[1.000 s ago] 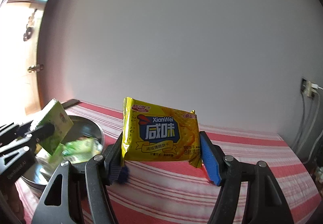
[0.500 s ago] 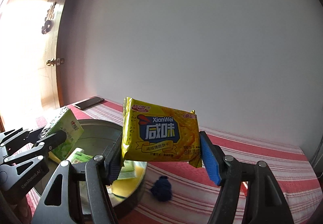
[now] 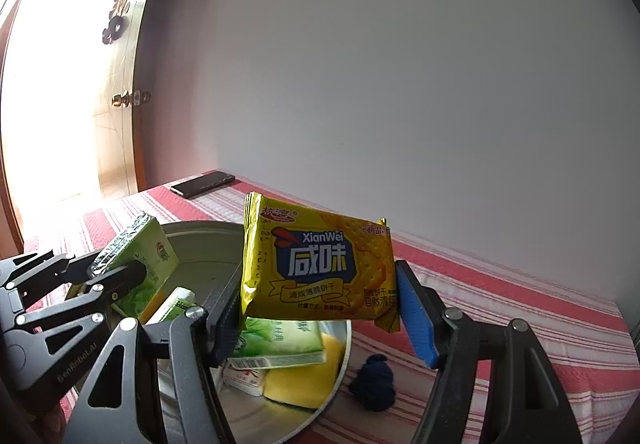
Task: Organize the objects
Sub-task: 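Carry the green soap box and yellow cracker pack over the metal pot with both grippers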
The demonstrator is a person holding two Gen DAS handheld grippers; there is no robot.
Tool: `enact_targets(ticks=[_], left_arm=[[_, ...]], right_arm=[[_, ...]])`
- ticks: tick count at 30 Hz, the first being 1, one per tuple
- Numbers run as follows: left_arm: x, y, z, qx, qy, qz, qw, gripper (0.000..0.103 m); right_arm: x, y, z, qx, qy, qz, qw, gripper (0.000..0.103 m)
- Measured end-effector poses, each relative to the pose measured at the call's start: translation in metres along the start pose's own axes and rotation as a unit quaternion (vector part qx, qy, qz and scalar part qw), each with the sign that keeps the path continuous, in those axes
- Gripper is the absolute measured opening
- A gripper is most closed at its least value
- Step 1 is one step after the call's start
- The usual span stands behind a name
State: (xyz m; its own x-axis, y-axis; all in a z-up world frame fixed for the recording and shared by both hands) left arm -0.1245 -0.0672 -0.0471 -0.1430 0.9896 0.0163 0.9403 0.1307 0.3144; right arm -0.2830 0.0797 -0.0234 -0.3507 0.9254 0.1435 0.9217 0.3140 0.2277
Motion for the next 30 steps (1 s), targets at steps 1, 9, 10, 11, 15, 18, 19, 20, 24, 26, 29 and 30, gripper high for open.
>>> enact_targets(ticks=[1, 9, 10, 11, 15, 18, 19, 20, 24, 26, 29, 30], left_arm=[[-0.001, -0.001, 0.001, -0.002, 0.0, -0.002, 1.0, 0.024], [-0.004, -0.014, 0.007, -0.021, 0.0, -0.007, 0.9998, 0.024], [-0.005, -0.015, 0.008, -0.024, 0.0, -0.006, 0.9997, 0.024], [-0.005, -0.016, 0.008, -0.026, 0.0, -0.006, 0.9996, 0.024], [-0.006, -0.022, 0.011, -0.038, 0.001, -0.008, 0.9993, 0.024], [-0.006, -0.022, 0.011, -0.038, -0.001, -0.011, 0.9992, 0.024], [-0.007, -0.022, 0.011, -0.037, -0.001, -0.013, 0.9992, 0.024], [-0.006, -0.023, 0.012, -0.037, -0.003, -0.015, 0.9992, 0.024], [-0.005, -0.023, 0.012, -0.033, -0.011, -0.026, 0.9991, 0.025], [-0.005, -0.024, 0.012, -0.034, -0.011, -0.026, 0.999, 0.027], [-0.005, -0.023, 0.01, -0.028, -0.011, -0.036, 0.9989, 0.038], [-0.005, -0.022, 0.009, -0.024, -0.012, -0.041, 0.9988, 0.05]], right_arm=[[-0.002, -0.002, 0.0, -0.002, 0.002, -0.002, 1.0, 0.07], [-0.009, -0.018, 0.006, -0.024, 0.014, -0.013, 1.0, 0.07], [-0.009, -0.019, 0.006, -0.026, 0.014, -0.014, 0.999, 0.07], [-0.009, -0.021, 0.007, -0.029, 0.014, -0.016, 0.999, 0.07], [-0.012, -0.026, 0.008, -0.038, 0.019, -0.023, 0.999, 0.07], [-0.015, -0.032, 0.01, -0.05, 0.023, -0.03, 0.998, 0.07], [-0.015, -0.033, 0.01, -0.052, 0.024, -0.032, 0.998, 0.07], [-0.016, -0.035, 0.011, -0.055, 0.026, -0.034, 0.998, 0.07], [-0.019, -0.039, 0.013, -0.063, 0.03, -0.043, 0.997, 0.07], [-0.02, -0.04, 0.012, -0.064, 0.031, -0.048, 0.996, 0.07], [-0.022, -0.041, 0.011, -0.068, 0.035, -0.062, 0.995, 0.071], [-0.022, -0.041, 0.011, -0.068, 0.036, -0.062, 0.995, 0.071]])
Point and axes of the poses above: each gripper's, at about its wrist camera, not at the fingertips, and y roughly against the way its jaws point, x to its right, z to its underside, the point moved 1 cm from there along -y, roughly the way its jaws point, and after that the axes turned 10 degrees about x, right-handed, at the moved point
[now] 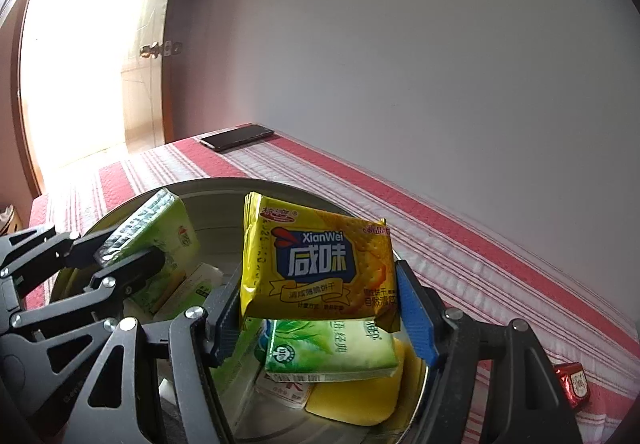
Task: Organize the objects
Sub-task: 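Open both grippers to drop the soap box and cracker pack into the pot, then move the right gripper to the blue knitted sock and close on it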
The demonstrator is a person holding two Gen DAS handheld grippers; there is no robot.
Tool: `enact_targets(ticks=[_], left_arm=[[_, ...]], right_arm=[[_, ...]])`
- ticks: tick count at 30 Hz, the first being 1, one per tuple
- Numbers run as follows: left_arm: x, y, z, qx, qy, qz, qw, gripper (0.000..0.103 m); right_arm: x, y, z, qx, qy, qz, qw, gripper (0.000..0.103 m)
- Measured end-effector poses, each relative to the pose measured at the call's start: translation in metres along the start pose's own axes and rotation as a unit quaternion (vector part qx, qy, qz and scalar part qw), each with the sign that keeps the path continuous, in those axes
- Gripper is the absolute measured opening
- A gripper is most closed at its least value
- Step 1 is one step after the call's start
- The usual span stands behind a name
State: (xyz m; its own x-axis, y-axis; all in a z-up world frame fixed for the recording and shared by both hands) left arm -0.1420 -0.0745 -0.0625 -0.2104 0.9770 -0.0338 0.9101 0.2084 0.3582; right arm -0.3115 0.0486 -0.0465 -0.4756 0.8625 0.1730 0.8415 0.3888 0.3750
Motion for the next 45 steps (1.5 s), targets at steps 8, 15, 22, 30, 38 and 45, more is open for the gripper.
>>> enact_targets(ticks=[8, 15, 22, 30, 38, 45], left_arm=[[-0.002, 0.011, -0.005, 0.021, 0.007, -0.01, 0.9997, 0.098], [0.004, 0.015, -0.006, 0.034, 0.003, -0.019, 0.9992, 0.103], [0.006, 0.023, -0.009, 0.052, 0.023, -0.009, 0.9984, 0.103], [0.032, 0.026, -0.01, 0.051, 0.016, 0.019, 0.9984, 0.103], [0.055, 0.023, -0.011, 0.042, 0.0, 0.027, 0.9988, 0.103], [0.07, 0.024, -0.016, 0.041, -0.004, 0.043, 0.9982, 0.103]], right_arm=[[0.021, 0.009, -0.004, 0.024, -0.042, -0.005, 0.999, 0.075], [0.057, 0.038, -0.001, 0.071, -0.088, 0.019, 0.993, 0.08], [0.117, 0.059, 0.039, 0.026, -0.112, 0.1, 0.988, 0.081], [0.139, 0.039, 0.07, -0.054, -0.176, 0.059, 0.981, 0.081], [0.115, 0.004, 0.079, -0.125, -0.149, 0.021, 0.981, 0.078], [0.112, -0.002, 0.084, -0.139, -0.164, -0.022, 0.976, 0.032]])
Point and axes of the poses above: each gripper's, at about its wrist camera, not at the fingertips, and y roughly against the way its jaws point, x to its right, z to its underside, the point moved 1 cm from there along -y, roughly the way its jaws point, and after that the axes turned 10 degrees about x, right-handed, at the moved point
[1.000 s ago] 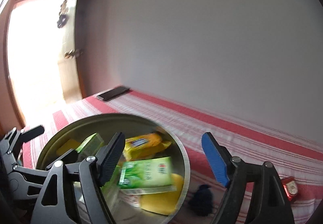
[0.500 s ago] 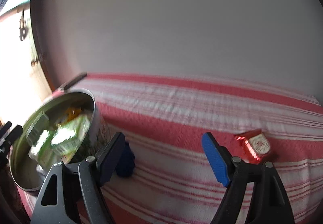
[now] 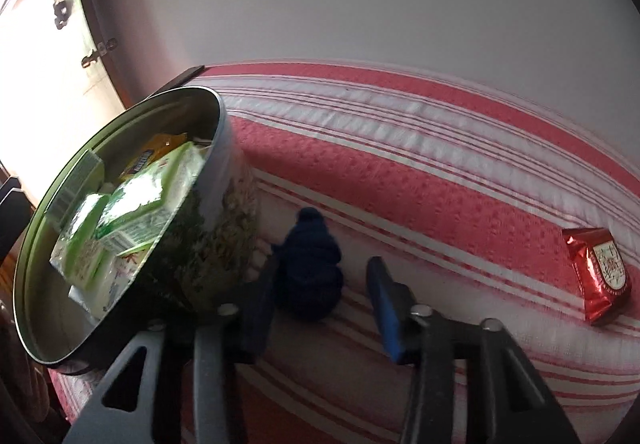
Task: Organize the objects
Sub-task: 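Move the right gripper to the blue knitted sock and close on it, then grasp the red foil packet with the left gripper while the right gripper holds the blue sock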
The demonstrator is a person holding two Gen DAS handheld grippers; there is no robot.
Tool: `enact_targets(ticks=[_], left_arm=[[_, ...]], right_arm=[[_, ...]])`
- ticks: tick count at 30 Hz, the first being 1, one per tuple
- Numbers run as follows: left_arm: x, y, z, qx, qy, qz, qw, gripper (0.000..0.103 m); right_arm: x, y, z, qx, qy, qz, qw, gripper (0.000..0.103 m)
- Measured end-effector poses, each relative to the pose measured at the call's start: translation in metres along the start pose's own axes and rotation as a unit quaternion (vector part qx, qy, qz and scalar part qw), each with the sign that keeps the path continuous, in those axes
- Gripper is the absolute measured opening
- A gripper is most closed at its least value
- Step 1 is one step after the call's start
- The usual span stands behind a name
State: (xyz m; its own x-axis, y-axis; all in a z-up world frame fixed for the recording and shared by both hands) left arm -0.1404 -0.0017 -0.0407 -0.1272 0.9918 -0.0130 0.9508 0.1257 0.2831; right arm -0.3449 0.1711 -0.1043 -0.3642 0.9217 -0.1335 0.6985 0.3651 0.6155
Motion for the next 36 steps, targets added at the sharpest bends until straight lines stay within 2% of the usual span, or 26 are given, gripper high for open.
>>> enact_targets(ticks=[6, 11, 14, 18, 24, 32, 36], left_arm=[[0.046, -0.01, -0.011, 0.003, -0.025, 0.028, 0.9993, 0.103], [0.095, -0.027, -0.013, -0.018, -0.044, 0.066, 0.9967, 0.103], [0.134, -0.04, -0.016, -0.038, -0.054, 0.097, 0.9931, 0.103], [0.187, -0.063, -0.011, -0.073, -0.066, 0.133, 0.9862, 0.103], [0.252, -0.095, 0.001, -0.122, -0.067, 0.155, 0.978, 0.103], [0.309, -0.12, 0.013, -0.153, -0.079, 0.161, 0.9718, 0.103], [0.327, -0.124, 0.021, -0.165, -0.084, 0.168, 0.9683, 0.103]], right_arm=[[0.018, 0.028, 0.0, 0.056, 0.001, 0.048, 0.997, 0.032], [0.057, 0.07, 0.002, 0.113, -0.007, 0.134, 0.984, 0.032], [0.09, 0.092, 0.005, 0.131, -0.028, 0.171, 0.976, 0.032], [0.139, 0.118, 0.012, 0.139, -0.069, 0.219, 0.963, 0.032], [0.183, 0.139, 0.022, 0.14, -0.1, 0.265, 0.949, 0.032], [0.213, 0.161, 0.031, 0.15, -0.136, 0.297, 0.933, 0.032], [0.225, 0.164, 0.033, 0.148, -0.148, 0.296, 0.932, 0.032]])
Point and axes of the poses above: each gripper's, at about its wrist camera, not at the fingertips, and y roughly against the way its jaws point, x to its right, z to its underside, the point moved 1 cm from there along -y, roughly the way its jaws point, and after that the axes turned 10 degrees about x, right-handed, at the moved point
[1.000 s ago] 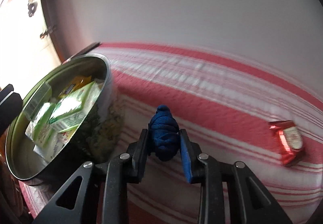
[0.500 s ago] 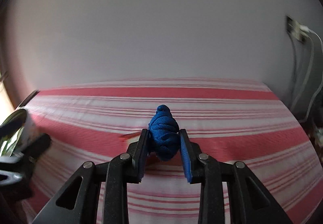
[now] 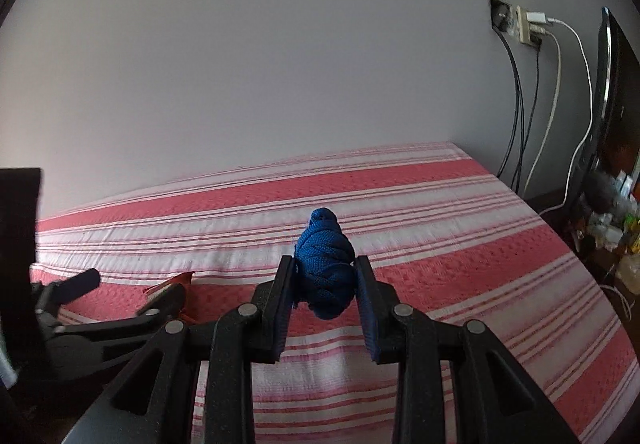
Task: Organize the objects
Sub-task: 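Grasp the red foil packet with the left gripper while the right gripper holds the blue sock, then carry the red packet and blue sock over the metal pot with both grippers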
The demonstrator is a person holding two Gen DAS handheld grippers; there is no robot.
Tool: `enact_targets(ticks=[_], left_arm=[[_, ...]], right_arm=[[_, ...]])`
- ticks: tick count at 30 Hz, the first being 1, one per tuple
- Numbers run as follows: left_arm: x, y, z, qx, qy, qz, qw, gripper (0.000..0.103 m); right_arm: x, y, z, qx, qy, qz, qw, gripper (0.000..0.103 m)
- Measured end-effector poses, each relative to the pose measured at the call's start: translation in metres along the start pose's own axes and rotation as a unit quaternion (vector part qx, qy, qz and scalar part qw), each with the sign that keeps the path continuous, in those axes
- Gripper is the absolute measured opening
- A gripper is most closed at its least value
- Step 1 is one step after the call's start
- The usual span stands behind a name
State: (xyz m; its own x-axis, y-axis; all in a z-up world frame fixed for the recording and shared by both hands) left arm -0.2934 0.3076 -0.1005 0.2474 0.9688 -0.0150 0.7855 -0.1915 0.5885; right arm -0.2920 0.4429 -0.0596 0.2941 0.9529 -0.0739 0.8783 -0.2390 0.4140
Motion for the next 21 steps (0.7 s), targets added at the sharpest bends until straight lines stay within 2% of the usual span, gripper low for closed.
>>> enact_targets(ticks=[3, 5, 7, 8, 10, 12, 15, 21], left_arm=[[0.007, -0.012, 0.002, -0.02, -0.007, 0.009, 0.9997, 0.101], [0.004, -0.014, 0.004, -0.028, -0.002, 0.023, 0.9993, 0.092], [0.007, -0.019, 0.007, -0.046, -0.006, 0.04, 0.9981, 0.075], [0.005, -0.023, 0.009, -0.057, -0.007, 0.045, 0.9973, 0.072], [0.003, -0.02, 0.01, -0.051, -0.008, 0.053, 0.9972, 0.054], [-0.002, -0.017, 0.011, -0.048, -0.008, 0.058, 0.9971, 0.045], [-0.014, -0.011, 0.013, -0.046, 0.005, 0.075, 0.9961, 0.042], [-0.048, 0.013, 0.023, -0.03, 0.013, 0.061, 0.9976, 0.042]], right_arm=[[0.0, -0.008, 0.004, -0.005, 0.006, -0.003, 1.0, 0.032], [-0.004, -0.008, 0.005, -0.009, 0.011, -0.008, 1.0, 0.032], [-0.008, -0.008, 0.008, -0.013, 0.017, -0.011, 1.0, 0.032], [-0.011, -0.009, 0.01, -0.017, 0.021, -0.011, 1.0, 0.032], [-0.01, -0.007, 0.01, -0.011, 0.019, -0.011, 1.0, 0.032], [-0.008, -0.005, 0.01, -0.008, 0.013, -0.006, 1.0, 0.032], [-0.005, -0.002, 0.01, 0.002, 0.01, -0.006, 1.0, 0.032], [-0.016, 0.014, 0.01, 0.03, 0.018, -0.024, 0.999, 0.032]])
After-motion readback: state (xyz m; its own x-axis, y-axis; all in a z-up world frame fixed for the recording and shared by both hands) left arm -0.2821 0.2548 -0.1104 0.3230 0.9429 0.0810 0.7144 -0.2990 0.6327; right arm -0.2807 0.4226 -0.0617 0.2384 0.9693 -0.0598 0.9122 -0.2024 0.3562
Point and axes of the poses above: each gripper's, at about its wrist camera, not at the fingertips, and y roughly against the way its jaws point, x to its right, z to its underside, the point moved 1 cm from there along -y, roughly the way its jaws point, and after that the axes turned 10 degrees about x, right-handed, at the moved point
